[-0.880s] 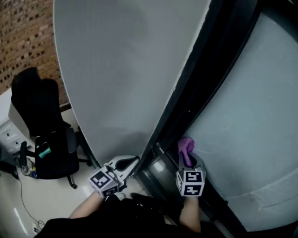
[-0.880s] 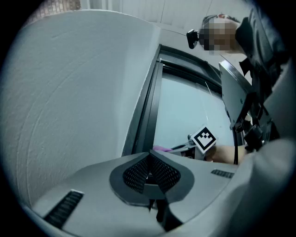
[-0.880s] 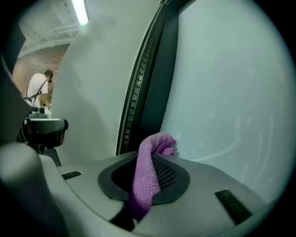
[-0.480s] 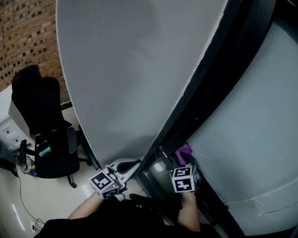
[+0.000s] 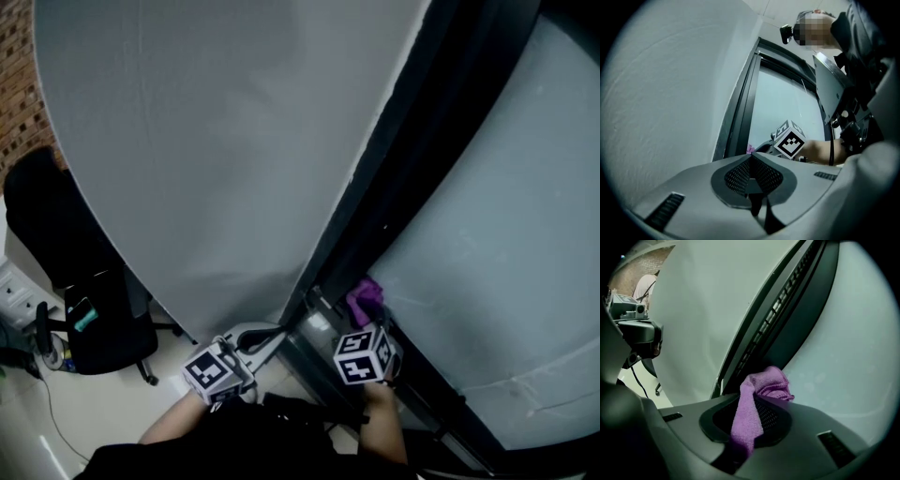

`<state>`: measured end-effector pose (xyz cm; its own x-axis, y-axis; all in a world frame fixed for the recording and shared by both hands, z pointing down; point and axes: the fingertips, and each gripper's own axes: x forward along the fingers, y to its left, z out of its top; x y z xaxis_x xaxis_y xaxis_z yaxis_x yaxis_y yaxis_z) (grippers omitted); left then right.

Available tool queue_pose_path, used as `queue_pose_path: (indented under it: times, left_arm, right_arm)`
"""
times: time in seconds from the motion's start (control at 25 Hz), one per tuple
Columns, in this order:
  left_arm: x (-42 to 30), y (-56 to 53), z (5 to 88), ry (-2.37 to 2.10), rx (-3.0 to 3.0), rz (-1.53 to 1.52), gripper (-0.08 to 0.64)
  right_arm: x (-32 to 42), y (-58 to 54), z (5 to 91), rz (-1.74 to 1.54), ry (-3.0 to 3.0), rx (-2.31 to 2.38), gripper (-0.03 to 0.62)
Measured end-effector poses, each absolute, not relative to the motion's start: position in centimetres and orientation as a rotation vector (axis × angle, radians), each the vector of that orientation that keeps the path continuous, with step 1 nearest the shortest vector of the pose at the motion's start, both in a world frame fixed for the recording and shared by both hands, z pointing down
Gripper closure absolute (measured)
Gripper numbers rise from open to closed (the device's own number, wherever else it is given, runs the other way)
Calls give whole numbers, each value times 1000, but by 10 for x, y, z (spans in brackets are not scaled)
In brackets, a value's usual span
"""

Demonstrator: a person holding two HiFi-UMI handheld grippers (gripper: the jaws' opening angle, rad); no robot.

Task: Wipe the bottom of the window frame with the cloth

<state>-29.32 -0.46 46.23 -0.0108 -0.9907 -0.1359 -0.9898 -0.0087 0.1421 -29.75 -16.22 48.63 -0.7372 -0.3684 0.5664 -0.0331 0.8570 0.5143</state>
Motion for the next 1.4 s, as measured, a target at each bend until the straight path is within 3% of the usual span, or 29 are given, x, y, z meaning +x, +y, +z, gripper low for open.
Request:
queue_pose_path:
  times: [1.4]
  left_arm:
    - [-233,-89,461,-1661,2582,-233,560]
  right_arm:
    - [-163,-214,475,-350,-2304,779,525]
